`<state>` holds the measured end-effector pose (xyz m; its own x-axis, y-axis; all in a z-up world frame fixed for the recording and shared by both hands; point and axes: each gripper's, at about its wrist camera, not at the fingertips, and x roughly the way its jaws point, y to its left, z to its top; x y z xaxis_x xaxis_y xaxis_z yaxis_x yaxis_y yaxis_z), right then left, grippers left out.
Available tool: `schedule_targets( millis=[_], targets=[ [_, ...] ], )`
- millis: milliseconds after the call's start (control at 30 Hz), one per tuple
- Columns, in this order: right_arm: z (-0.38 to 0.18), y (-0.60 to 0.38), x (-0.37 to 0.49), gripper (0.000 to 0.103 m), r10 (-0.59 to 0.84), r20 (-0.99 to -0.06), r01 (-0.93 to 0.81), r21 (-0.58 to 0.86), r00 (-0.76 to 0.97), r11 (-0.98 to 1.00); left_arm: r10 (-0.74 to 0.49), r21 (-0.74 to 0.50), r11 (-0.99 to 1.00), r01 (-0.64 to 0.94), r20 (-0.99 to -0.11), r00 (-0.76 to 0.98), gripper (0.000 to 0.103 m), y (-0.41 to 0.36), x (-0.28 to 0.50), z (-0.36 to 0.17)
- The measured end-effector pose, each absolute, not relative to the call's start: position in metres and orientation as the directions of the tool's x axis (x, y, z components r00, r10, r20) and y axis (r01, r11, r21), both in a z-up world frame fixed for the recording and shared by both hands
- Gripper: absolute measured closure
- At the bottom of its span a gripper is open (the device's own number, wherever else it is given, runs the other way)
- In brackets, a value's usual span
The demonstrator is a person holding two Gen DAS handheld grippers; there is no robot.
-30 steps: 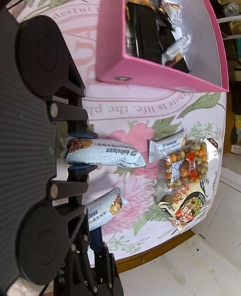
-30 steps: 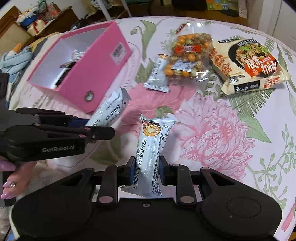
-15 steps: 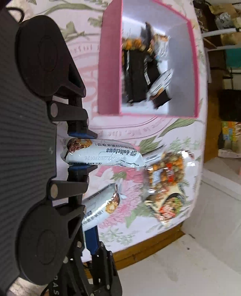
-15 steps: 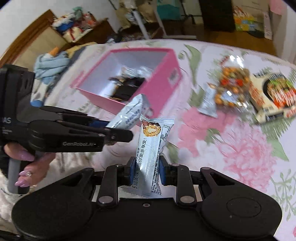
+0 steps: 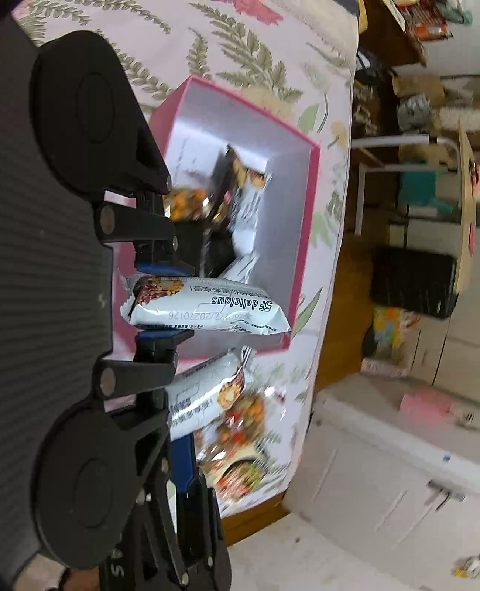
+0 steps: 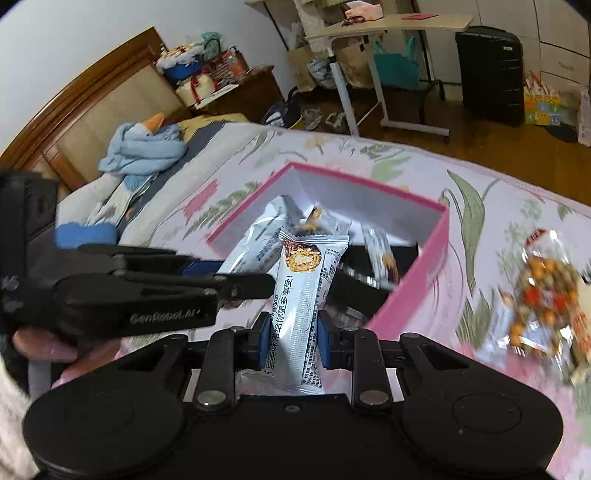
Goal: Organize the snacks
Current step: 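Lower both white bars into the pink box and open both grippers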
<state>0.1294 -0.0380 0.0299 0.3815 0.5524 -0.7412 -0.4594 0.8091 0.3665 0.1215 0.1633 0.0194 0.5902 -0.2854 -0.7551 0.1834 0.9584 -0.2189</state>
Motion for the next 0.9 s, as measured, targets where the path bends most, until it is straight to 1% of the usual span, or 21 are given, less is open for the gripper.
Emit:
schedule_targets(
  millis=[133, 267, 333, 400, 433, 467, 500, 567, 600, 667, 700, 767, 833, 900],
  targets=[
    [0.009, -0.022, 0.165, 0.073, 0.554, -0.737, -0.439, 0.381, 0.387, 0.814, -0.224, -0.204, 0.973, 0.105, -0.756, 0.615, 0.076, 0.177, 0.147, 0.000],
    [-0.016, -0.007, 0.193, 0.073, 0.564, -0.740, -0.430, 0.403, 0.365, 0.808, -0.138, -0.159, 0.987, 0.024, -0.765, 0.629, 0.076, 0.187, 0.168, -0.024],
    [-0.028, 0.003, 0.202, 0.073, 0.552, -0.753, -0.439, 0.386, 0.358, 0.811, -0.113, -0.141, 0.990, 0.002, -0.781, 0.614, 0.077, 0.189, 0.176, -0.035],
    [-0.040, 0.014, 0.209, 0.073, 0.538, -0.772, -0.459, 0.364, 0.339, 0.810, -0.042, -0.084, 0.995, -0.044, -0.810, 0.585, 0.077, 0.187, 0.183, -0.046],
    [-0.046, 0.016, 0.212, 0.073, 0.530, -0.778, -0.461, 0.354, 0.338, 0.814, -0.032, -0.076, 0.996, -0.052, -0.814, 0.580, 0.077, 0.187, 0.186, -0.049],
    [-0.051, 0.017, 0.215, 0.070, 0.522, -0.780, -0.453, 0.349, 0.346, 0.821, -0.025, -0.075, 0.995, -0.060, -0.810, 0.586, 0.075, 0.186, 0.188, -0.051],
    [-0.055, 0.017, 0.217, 0.070, 0.517, -0.780, -0.444, 0.347, 0.353, 0.826, -0.013, -0.068, 0.995, -0.071, -0.804, 0.594, 0.072, 0.186, 0.188, -0.052],
    [-0.057, 0.015, 0.219, 0.068, 0.512, -0.783, -0.447, 0.339, 0.355, 0.828, -0.011, -0.061, 0.996, -0.064, -0.807, 0.590, 0.072, 0.184, 0.189, -0.051],
    [-0.056, 0.013, 0.218, 0.065, 0.512, -0.782, -0.455, 0.333, 0.355, 0.826, -0.017, -0.066, 0.996, -0.063, -0.808, 0.588, 0.071, 0.184, 0.187, -0.049],
    [-0.048, 0.003, 0.213, 0.045, 0.517, -0.774, -0.458, 0.333, 0.367, 0.824, -0.022, -0.070, 0.996, -0.057, -0.806, 0.592, 0.063, 0.181, 0.181, -0.045],
    [-0.043, -0.004, 0.211, 0.041, 0.519, -0.766, -0.451, 0.337, 0.380, 0.826, -0.023, -0.068, 0.996, -0.053, -0.801, 0.598, 0.060, 0.179, 0.177, -0.041],
    [-0.030, -0.021, 0.202, 0.039, 0.515, -0.755, -0.432, 0.338, 0.405, 0.836, -0.021, -0.052, 0.998, -0.032, -0.790, 0.613, 0.059, 0.172, 0.169, -0.032],
    [-0.013, -0.040, 0.189, 0.039, 0.516, -0.748, -0.437, 0.333, 0.417, 0.836, -0.022, -0.032, 0.999, -0.004, -0.772, 0.635, 0.054, 0.165, 0.158, -0.020],
    [0.004, -0.063, 0.173, 0.038, 0.502, -0.740, -0.435, 0.310, 0.448, 0.845, -0.033, -0.024, 0.999, 0.022, -0.758, 0.651, 0.052, 0.157, 0.147, -0.008]
  ],
)
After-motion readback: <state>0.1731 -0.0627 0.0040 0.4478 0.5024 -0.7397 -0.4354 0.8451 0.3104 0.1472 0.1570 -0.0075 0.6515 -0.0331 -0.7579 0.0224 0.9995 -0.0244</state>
